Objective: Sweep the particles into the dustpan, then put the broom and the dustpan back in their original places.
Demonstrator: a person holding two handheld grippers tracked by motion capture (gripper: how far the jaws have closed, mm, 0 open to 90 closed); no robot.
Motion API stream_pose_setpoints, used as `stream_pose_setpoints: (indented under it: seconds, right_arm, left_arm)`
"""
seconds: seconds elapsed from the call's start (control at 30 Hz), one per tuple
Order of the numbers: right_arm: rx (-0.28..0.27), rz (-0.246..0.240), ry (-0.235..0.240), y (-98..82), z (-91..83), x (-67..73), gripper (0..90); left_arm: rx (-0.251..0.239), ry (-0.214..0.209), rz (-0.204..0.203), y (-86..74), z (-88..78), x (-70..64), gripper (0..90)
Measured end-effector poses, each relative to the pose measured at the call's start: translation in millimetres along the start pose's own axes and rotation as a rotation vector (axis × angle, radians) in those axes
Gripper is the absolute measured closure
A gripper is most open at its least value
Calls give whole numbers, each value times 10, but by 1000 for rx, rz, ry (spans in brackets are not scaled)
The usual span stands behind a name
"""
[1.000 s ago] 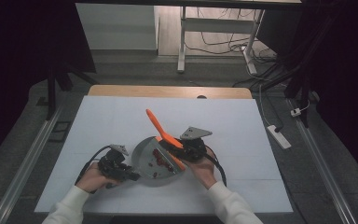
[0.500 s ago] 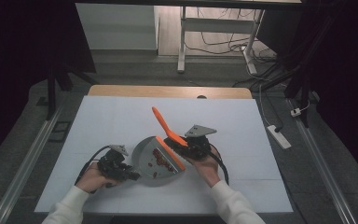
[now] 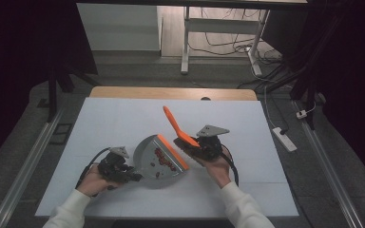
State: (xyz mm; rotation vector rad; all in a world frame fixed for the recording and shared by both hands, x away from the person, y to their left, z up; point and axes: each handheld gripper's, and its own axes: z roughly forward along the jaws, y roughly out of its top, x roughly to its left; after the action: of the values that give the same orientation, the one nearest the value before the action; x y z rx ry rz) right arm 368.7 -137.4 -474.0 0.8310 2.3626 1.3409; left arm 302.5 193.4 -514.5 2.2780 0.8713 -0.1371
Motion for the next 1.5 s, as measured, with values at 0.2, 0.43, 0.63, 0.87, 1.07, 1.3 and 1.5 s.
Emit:
stream_pose_setpoints:
  seconds: [0.2,0.43,0.63,0.87,1.07,1.3,1.5]
  right_arm:
    - [-8,1,2,6,-52,-24,701]
    - [-20,-6,0,26,-133,-43,701]
    - [-28,-4,-10,27,-208,-79,701]
    - [-25,-8,-17,21,-270,-107,701]
    - [-30,-11,-23,25,-363,-111,701]
    - [-34,-9,-18,36,-445,-117,701]
    - [-10,-13,-12,9,-468,-135,701]
  left_arm:
    - [-36,8,-18,-11,-35,-2,612]
    - [-82,38,-51,-40,-79,9,612]
    - [-140,45,-93,-82,-153,11,612]
    - [-184,48,-118,-110,-204,-13,612]
    - [-191,42,-140,-137,-226,-21,612]
    - [-217,53,-157,-163,-268,-40,612]
    - [-251,69,-185,-211,-330,-57,612]
